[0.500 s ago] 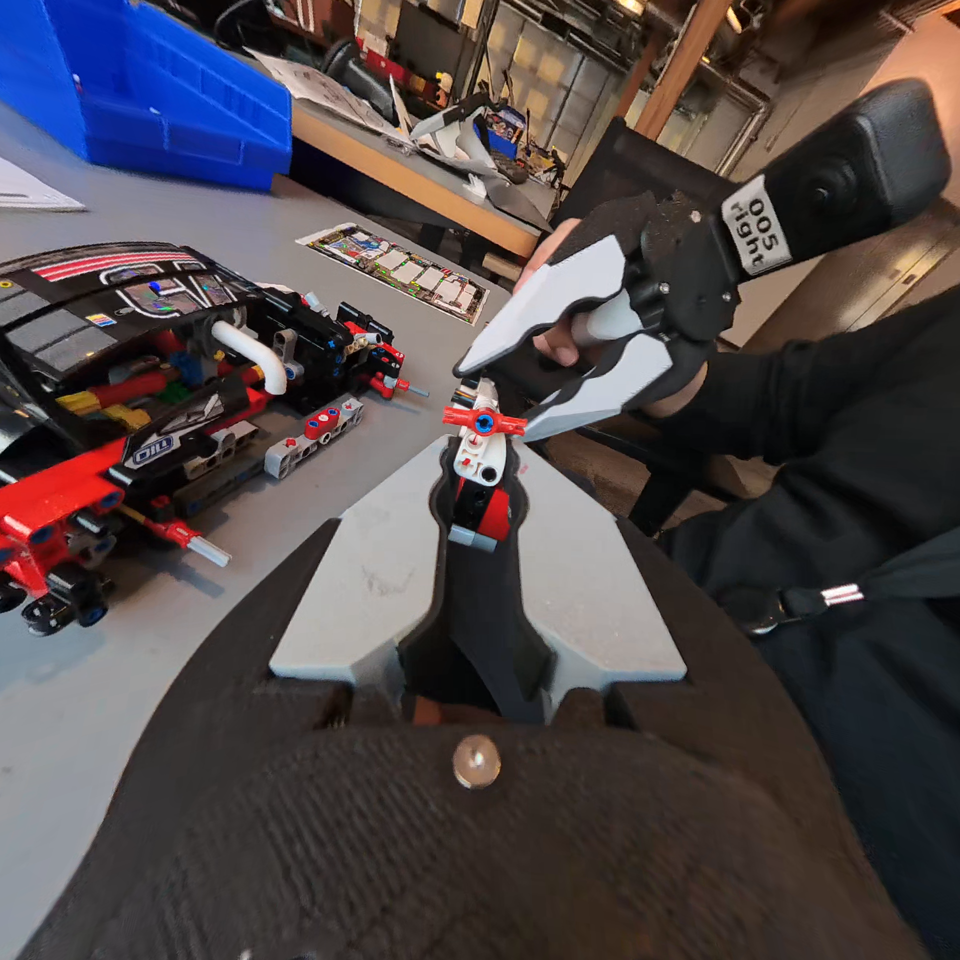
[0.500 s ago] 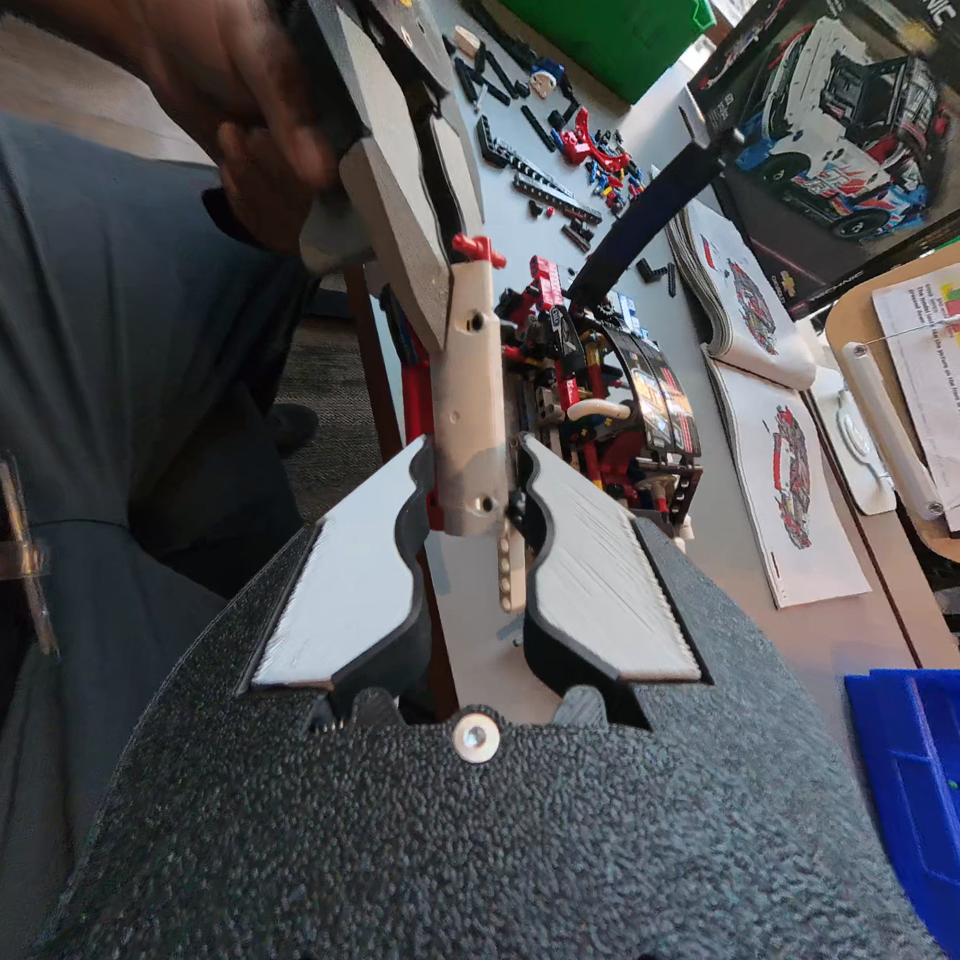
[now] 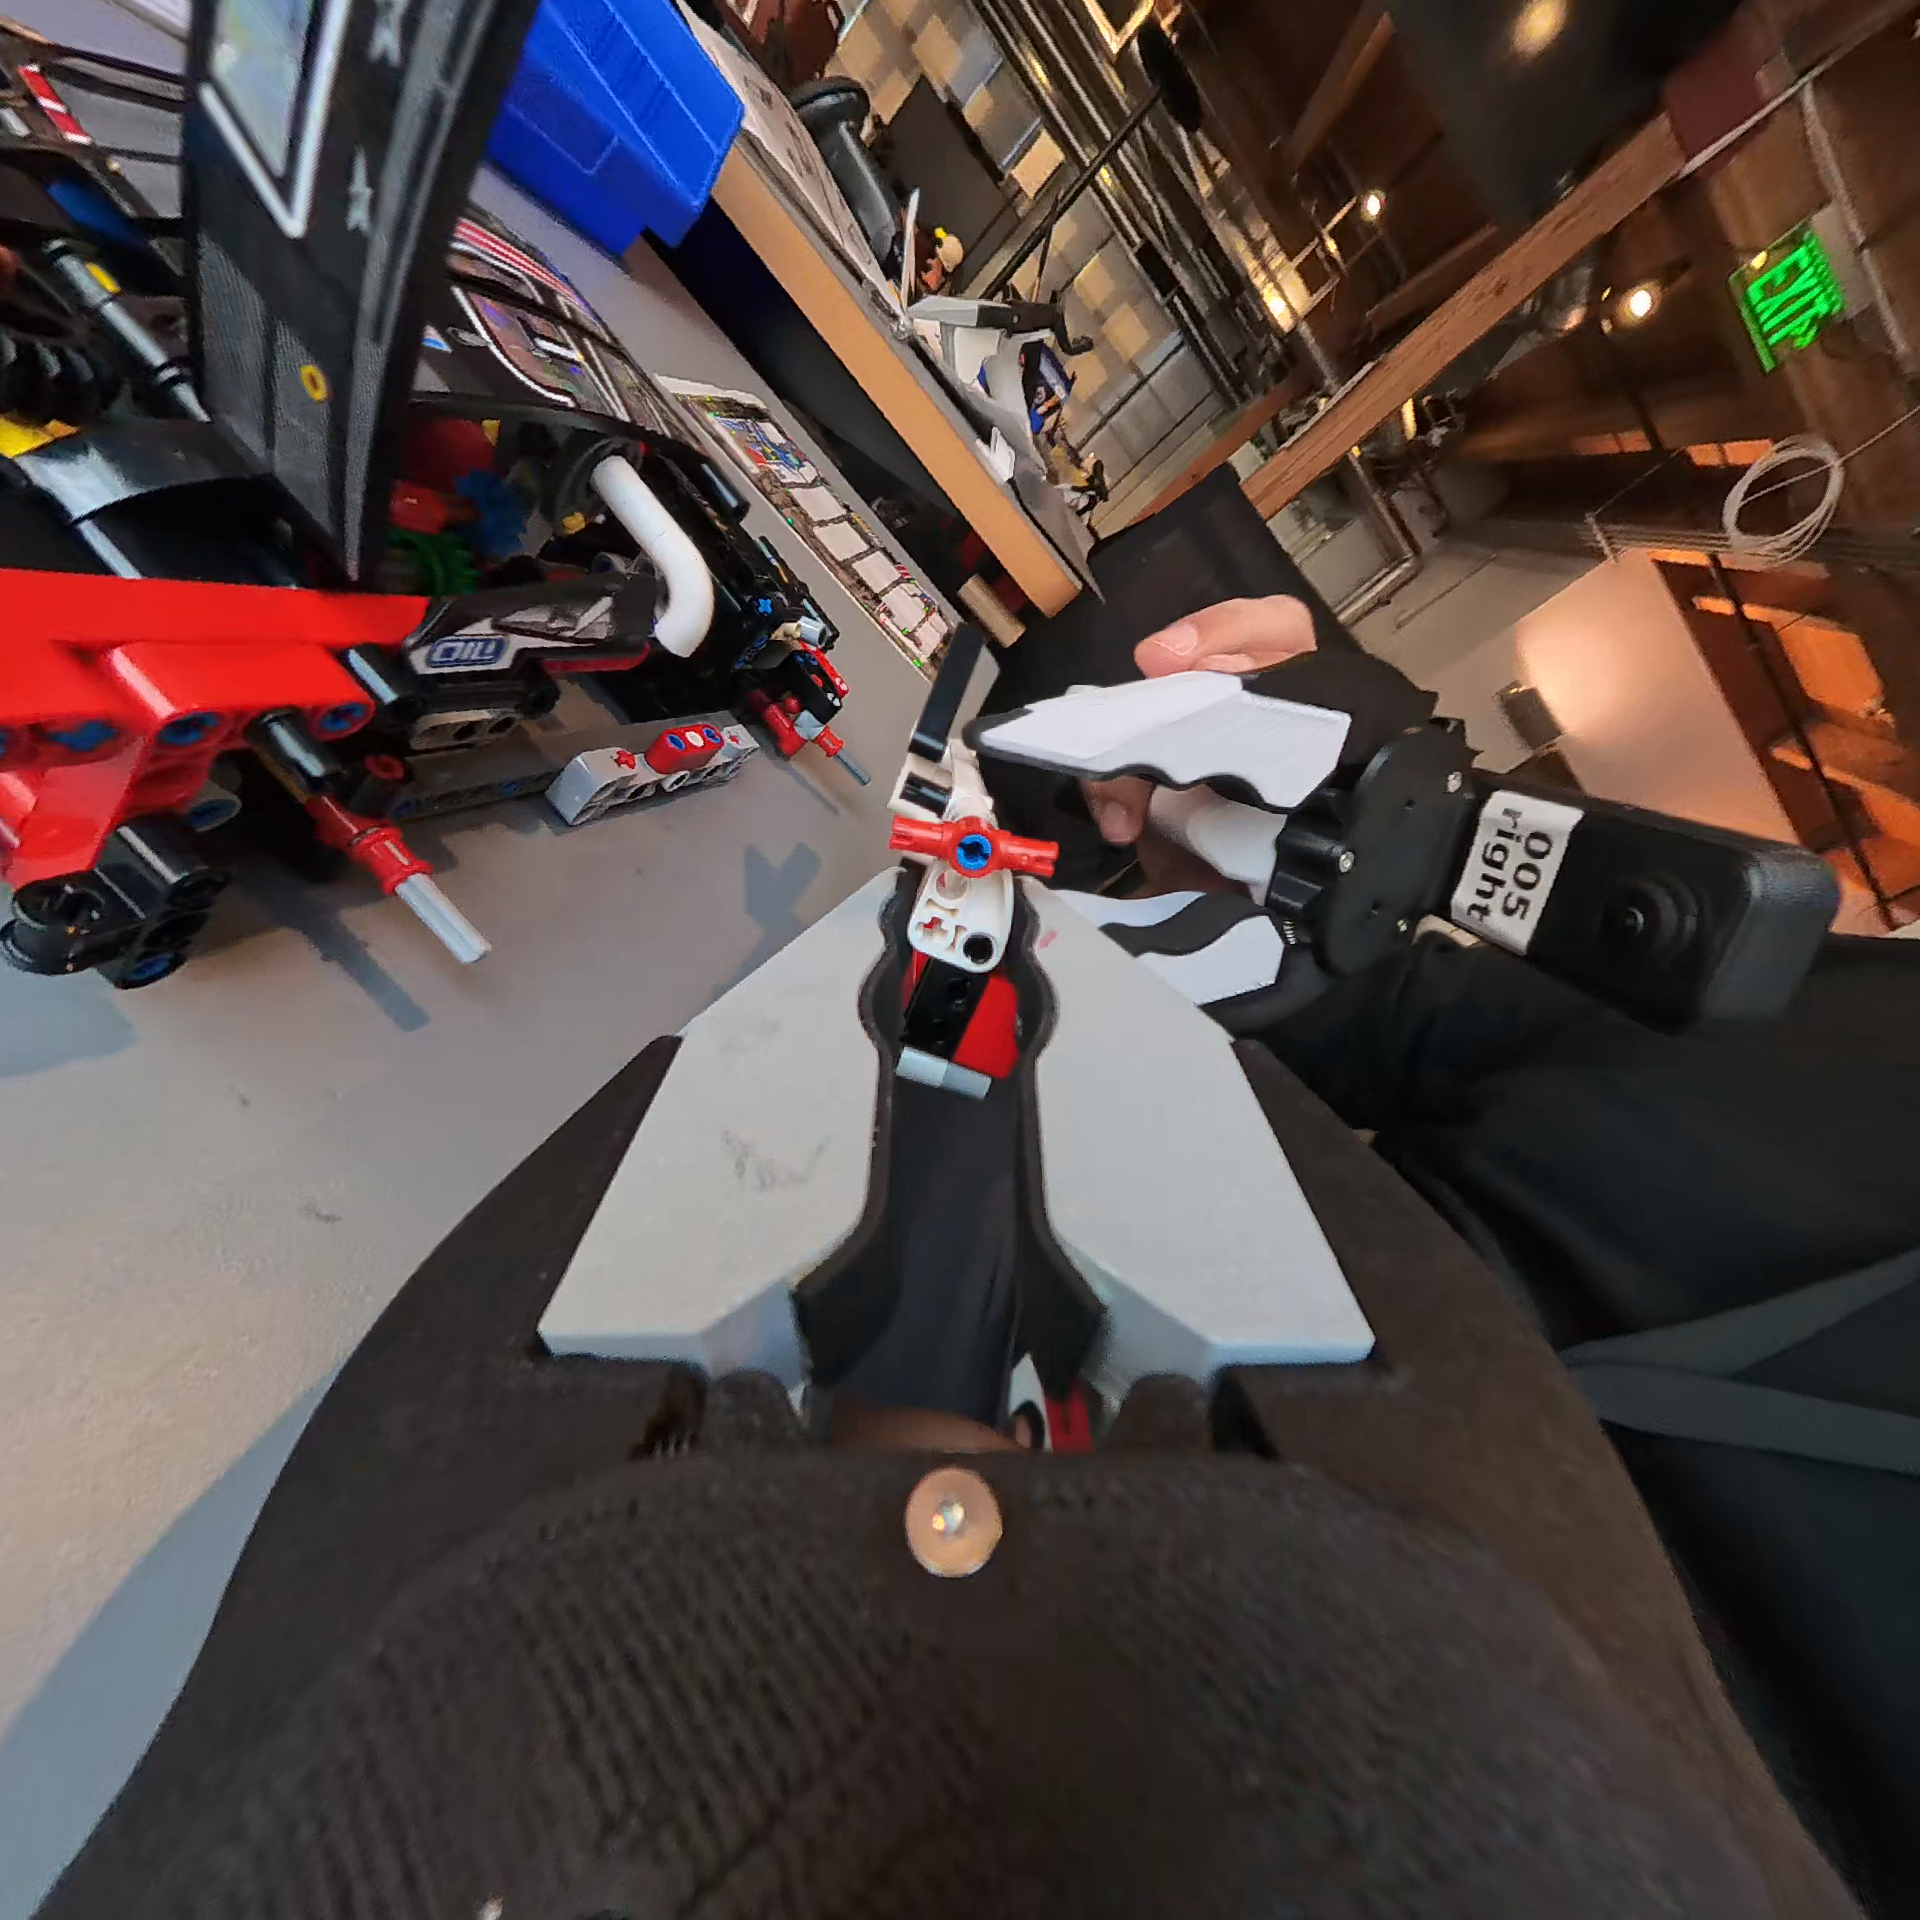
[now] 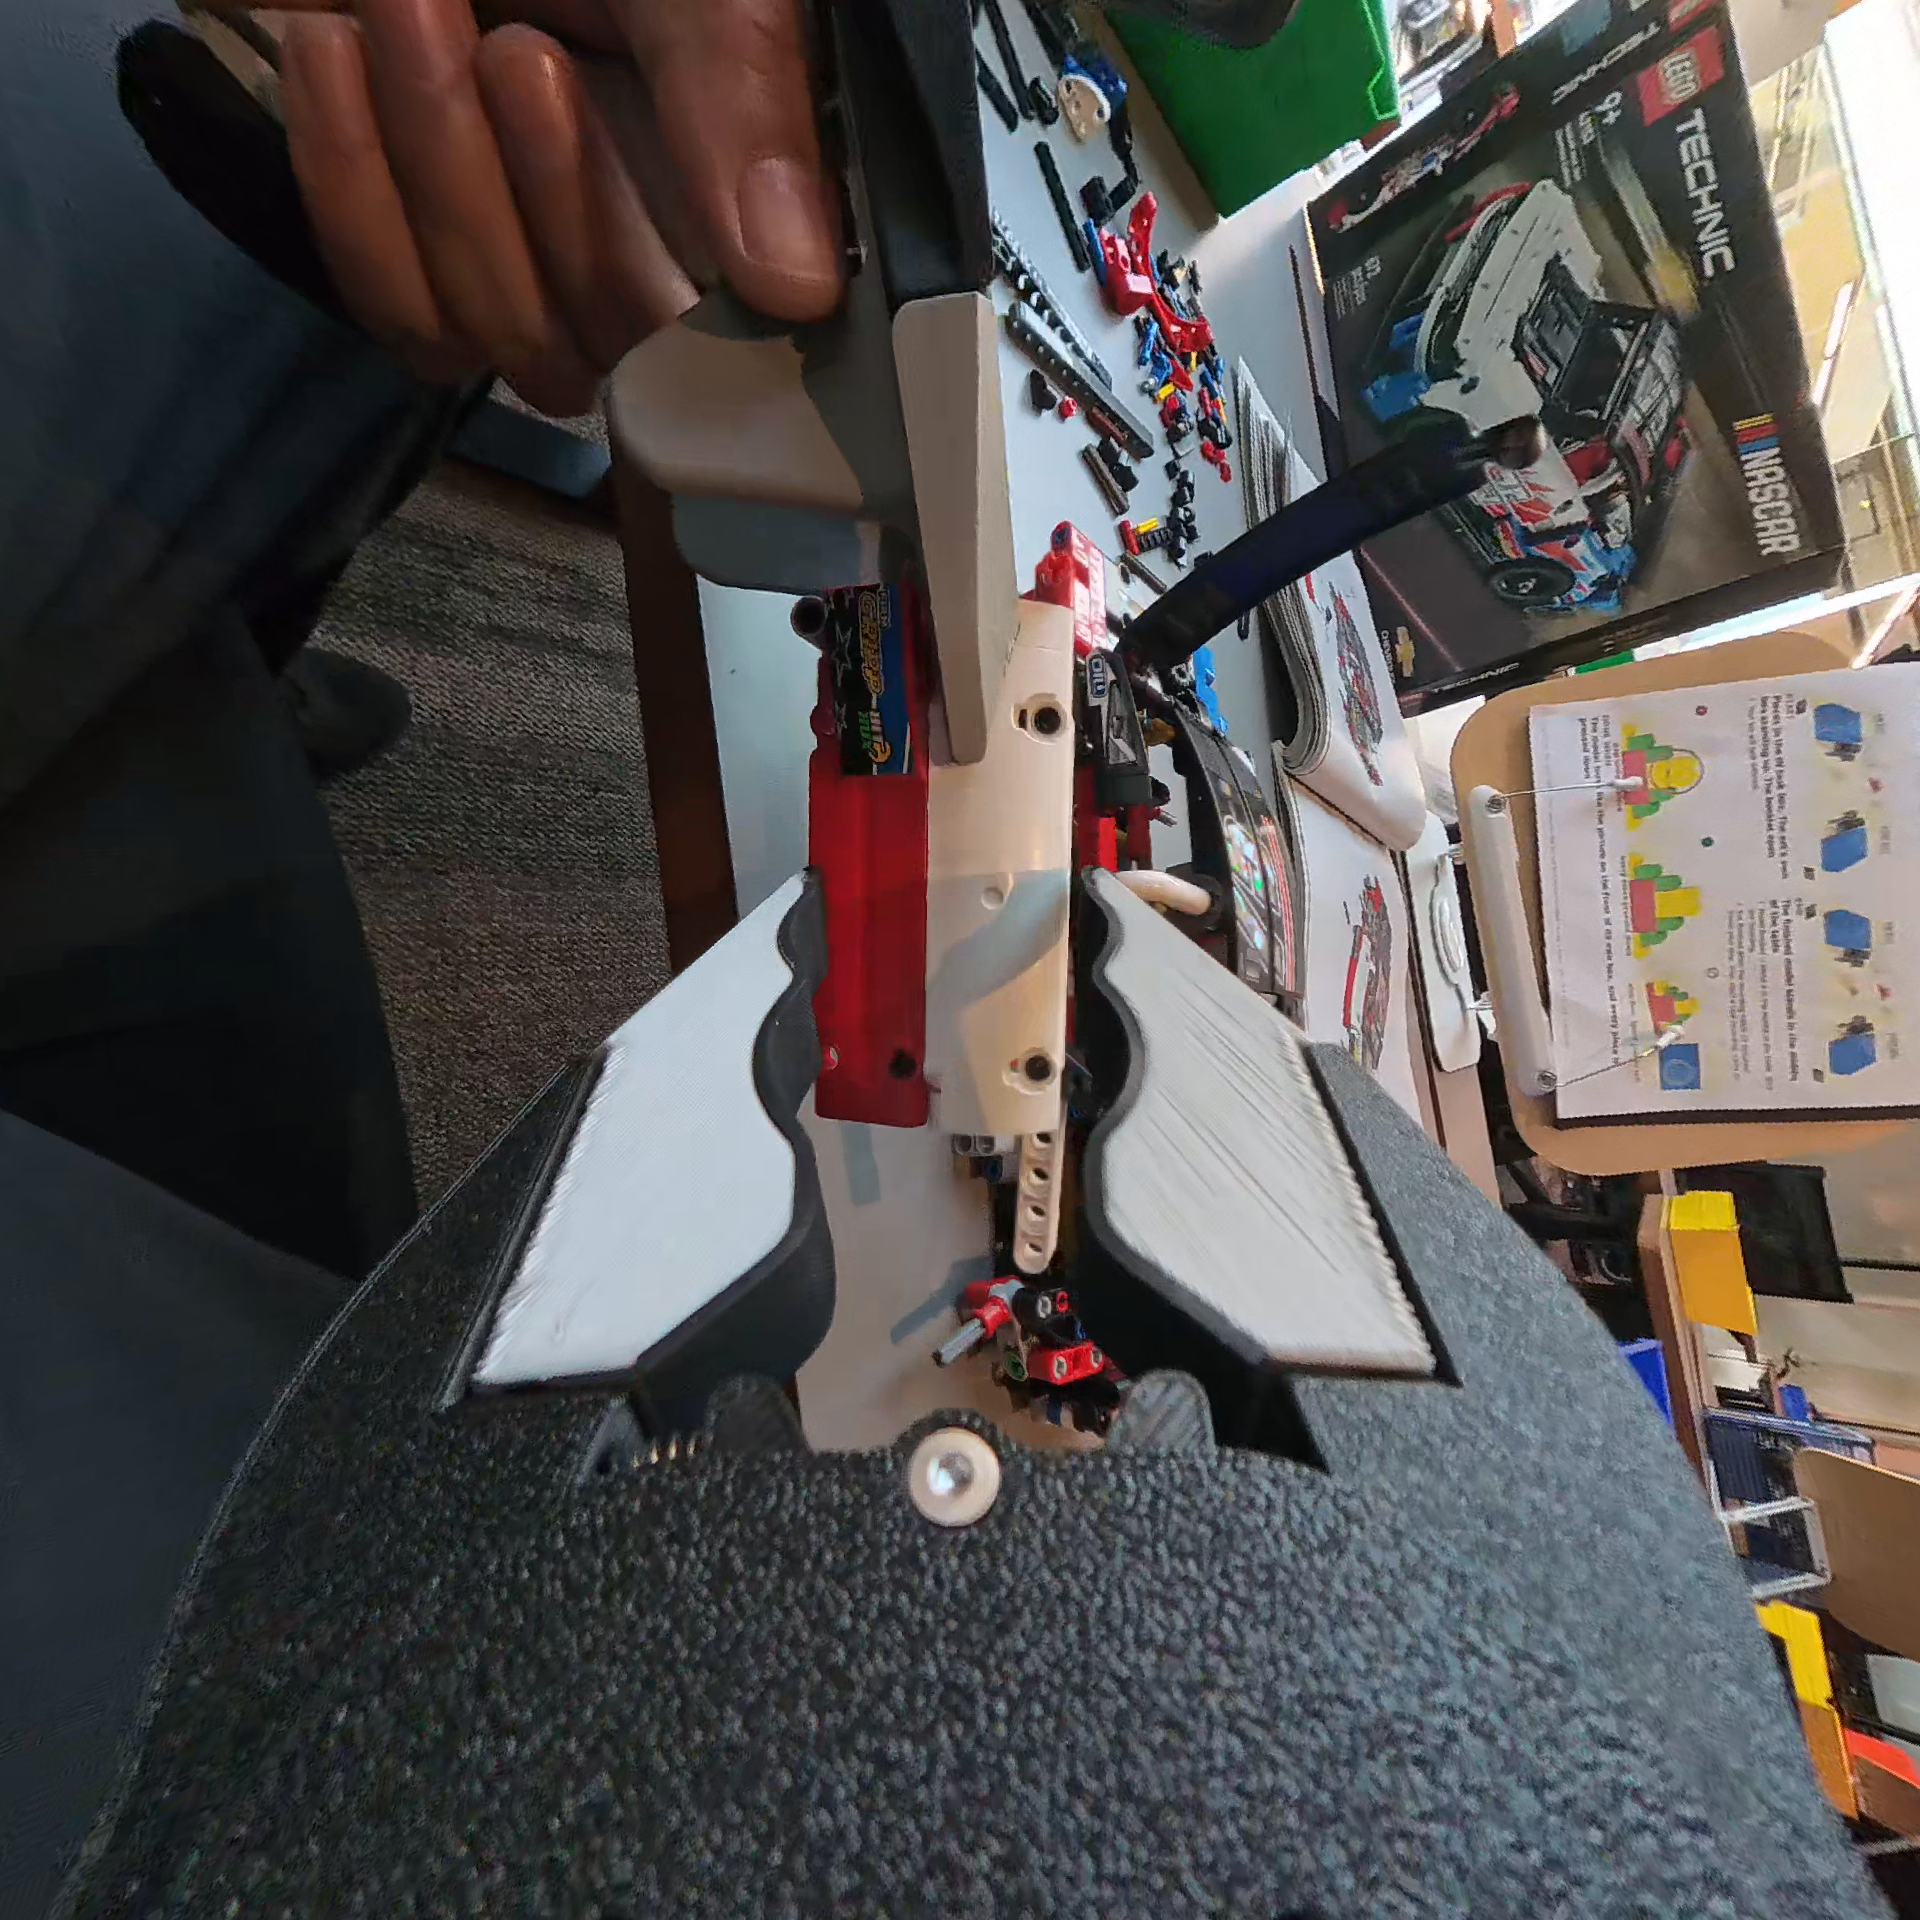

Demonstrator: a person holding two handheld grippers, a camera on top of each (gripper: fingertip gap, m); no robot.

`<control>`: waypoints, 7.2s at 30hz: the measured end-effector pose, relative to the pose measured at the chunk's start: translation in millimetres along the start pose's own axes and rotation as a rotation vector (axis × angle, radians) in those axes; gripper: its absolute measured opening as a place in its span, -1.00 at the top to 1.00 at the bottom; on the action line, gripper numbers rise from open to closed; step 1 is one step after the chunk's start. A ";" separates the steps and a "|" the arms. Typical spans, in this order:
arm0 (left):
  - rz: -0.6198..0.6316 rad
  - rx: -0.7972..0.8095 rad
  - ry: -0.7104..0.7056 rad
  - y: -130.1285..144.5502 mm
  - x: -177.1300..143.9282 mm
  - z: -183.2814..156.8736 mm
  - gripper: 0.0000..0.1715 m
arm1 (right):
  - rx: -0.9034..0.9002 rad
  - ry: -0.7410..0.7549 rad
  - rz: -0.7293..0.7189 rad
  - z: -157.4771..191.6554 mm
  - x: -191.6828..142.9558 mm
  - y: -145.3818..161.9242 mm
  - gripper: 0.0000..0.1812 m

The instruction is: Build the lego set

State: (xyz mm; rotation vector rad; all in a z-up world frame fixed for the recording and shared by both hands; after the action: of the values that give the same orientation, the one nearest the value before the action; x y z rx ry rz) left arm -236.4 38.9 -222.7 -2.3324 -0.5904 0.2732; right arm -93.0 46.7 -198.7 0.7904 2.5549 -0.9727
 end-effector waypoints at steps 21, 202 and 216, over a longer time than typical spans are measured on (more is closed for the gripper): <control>-0.055 -0.078 0.057 2.2 9.0 -11.8 0.82 | 0.075 0.019 -0.041 -0.5 -6.3 3.2 0.41; 0.705 1.016 -0.572 7.6 35.0 -57.7 0.91 | 0.806 -0.332 -0.333 -75.5 -164.1 84.6 0.90; 0.718 1.066 -0.504 9.7 59.3 -60.5 0.92 | 0.777 -0.333 -0.304 -72.6 -163.3 82.7 0.90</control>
State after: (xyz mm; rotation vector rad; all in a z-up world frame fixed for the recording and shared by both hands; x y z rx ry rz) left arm -160.1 26.0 -187.0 -1.3140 0.2121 1.1917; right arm 81.7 84.0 -115.8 0.3441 2.0116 -2.0534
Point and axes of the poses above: each gripper's, where its closed fingertips meet, x out along the fingers, y out of its underside, z = x × y across the jaws, the point moved 8 cm from there along -x, back along the fingers, and after that the axes turned 3 degrees about -z, right-handed, at the moved point
